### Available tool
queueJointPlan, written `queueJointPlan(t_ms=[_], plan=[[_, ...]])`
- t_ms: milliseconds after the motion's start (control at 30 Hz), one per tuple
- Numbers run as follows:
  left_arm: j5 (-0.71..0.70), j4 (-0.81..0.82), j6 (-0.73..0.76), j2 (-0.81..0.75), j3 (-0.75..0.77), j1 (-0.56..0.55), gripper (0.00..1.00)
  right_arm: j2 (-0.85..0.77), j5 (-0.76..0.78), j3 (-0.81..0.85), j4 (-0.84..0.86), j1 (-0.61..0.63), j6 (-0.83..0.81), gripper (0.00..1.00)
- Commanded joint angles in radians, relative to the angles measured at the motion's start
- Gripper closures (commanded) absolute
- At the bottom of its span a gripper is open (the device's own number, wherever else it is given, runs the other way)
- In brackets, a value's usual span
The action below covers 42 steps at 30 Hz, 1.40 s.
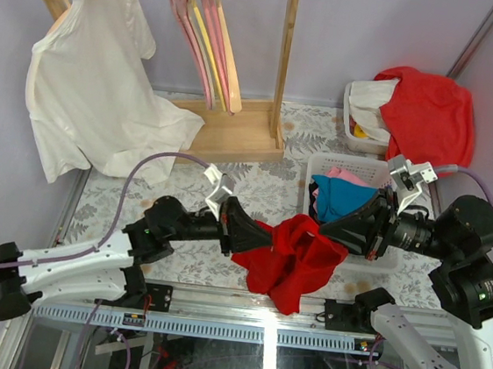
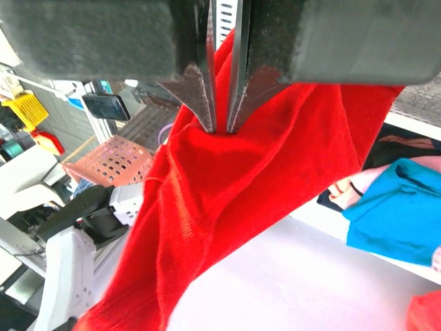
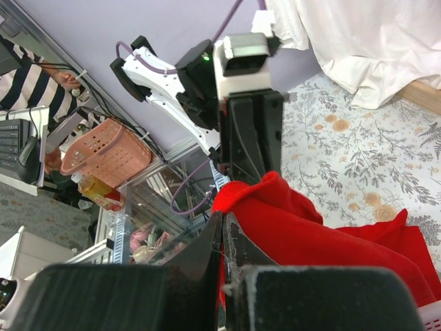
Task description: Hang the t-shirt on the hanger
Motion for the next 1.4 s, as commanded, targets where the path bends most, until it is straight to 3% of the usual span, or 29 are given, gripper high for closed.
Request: queueJointPlan(t_ms=[0, 133, 267, 300, 433, 500, 567, 1067, 1267, 1367], plan=[[-0.115, -0.126, 0.029, -0.125, 0.026, -0.013, 0.92, 0.012, -0.013, 0.036, -0.061, -0.004, -0.018, 1.0], [-0.195, -0.242, 0.048, -0.213, 0.042, -0.013, 0.99, 0.027, -0.005, 0.043, -0.049, -0.004, -0.015, 1.0], [-0.231, -0.307, 0.065, -0.23, 0.056, -0.013, 1.0, 0.032, -0.008, 0.032, -0.022, -0.004, -0.001, 1.0], [-0.232, -0.31, 0.067, -0.225, 0.052, -0.015, 0.96, 0.034, -0.011, 0.031, -0.018, -0.004, 0.003, 1.0], [-0.218, -0.242, 0.073, -0.192, 0.009, -0.013, 0.36, 0.034, -0.028, 0.027, -0.006, -0.004, 0.011, 1.0], [-0.23, -0.199, 0.08, -0.177, -0.02, -0.014, 0.23, 0.027, -0.036, 0.022, -0.009, -0.004, 0.011, 1.0], [-0.227, -0.147, 0.084, -0.157, -0.047, -0.014, 0.17, 0.018, -0.043, 0.02, -0.014, -0.004, 0.012, 1.0], [0.001, 0.174, 0.058, 0.105, -0.053, -0.014, 0.12, -0.012, -0.049, 0.006, -0.034, -0.005, 0.007, 1.0], [0.037, 0.255, 0.026, 0.189, -0.029, -0.016, 0.12, -0.013, -0.055, 0.001, -0.028, -0.004, 0.009, 1.0], [0.036, 0.255, 0.022, 0.196, -0.021, -0.02, 0.17, -0.014, -0.054, 0.004, -0.034, -0.005, 0.006, 1.0]])
